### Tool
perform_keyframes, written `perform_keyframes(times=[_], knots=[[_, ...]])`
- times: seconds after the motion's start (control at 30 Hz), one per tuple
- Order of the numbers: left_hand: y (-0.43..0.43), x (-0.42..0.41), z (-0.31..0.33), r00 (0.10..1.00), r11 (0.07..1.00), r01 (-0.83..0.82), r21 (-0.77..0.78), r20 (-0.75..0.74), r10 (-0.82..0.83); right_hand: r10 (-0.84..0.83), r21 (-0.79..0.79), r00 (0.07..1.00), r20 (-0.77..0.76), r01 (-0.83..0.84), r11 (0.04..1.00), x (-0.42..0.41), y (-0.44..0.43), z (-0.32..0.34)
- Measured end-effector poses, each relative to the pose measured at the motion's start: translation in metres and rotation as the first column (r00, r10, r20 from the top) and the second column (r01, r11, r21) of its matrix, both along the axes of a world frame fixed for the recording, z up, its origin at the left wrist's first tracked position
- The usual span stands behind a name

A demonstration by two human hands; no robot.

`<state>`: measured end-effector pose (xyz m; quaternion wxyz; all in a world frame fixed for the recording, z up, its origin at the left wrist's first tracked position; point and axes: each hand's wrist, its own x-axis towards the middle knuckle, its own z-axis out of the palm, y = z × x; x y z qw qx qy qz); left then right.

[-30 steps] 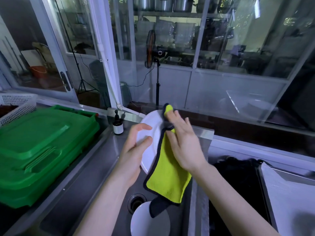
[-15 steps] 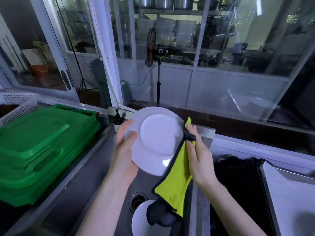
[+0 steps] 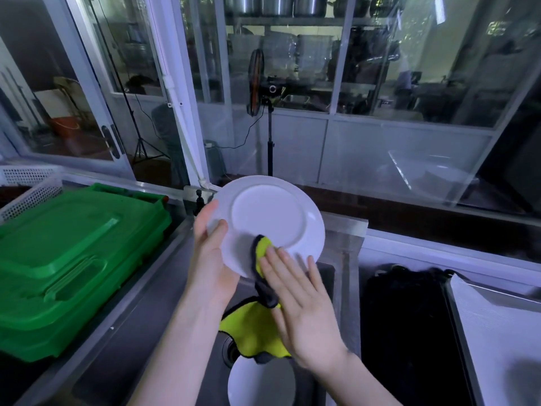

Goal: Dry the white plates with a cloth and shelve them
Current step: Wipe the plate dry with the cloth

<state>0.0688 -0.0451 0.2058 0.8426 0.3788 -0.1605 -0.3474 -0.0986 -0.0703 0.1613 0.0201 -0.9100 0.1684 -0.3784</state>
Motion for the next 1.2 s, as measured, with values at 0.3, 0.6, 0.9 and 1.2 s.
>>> perform_keyframes(times=[0.3,0.6,0.9,1.2], knots=[[0.022,0.005,-0.004,0.969,0.982,0.182,0.044,0.160,-0.186,-0.182,0.610,0.959,0.217,0.012,0.792,-0.012,-0.062,0.046],[0.010,-0.004,0.002,0.967,0.981,0.179,0.075,0.172,-0.190,0.082,0.206,0.987,-0.142,-0.052,0.977,0.017,-0.018,0.049],[0.014,-0.012,0.009,0.954,0.985,0.101,0.140,0.267,-0.136,-0.100,0.438,0.994,-0.033,0.104,0.893,0.045,-0.047,0.057],[0.020,-0.003,0.002,0.976,0.989,0.125,0.078,0.168,-0.137,-0.231,0.735,0.967,0.105,0.081,0.673,0.008,-0.065,0.032]])
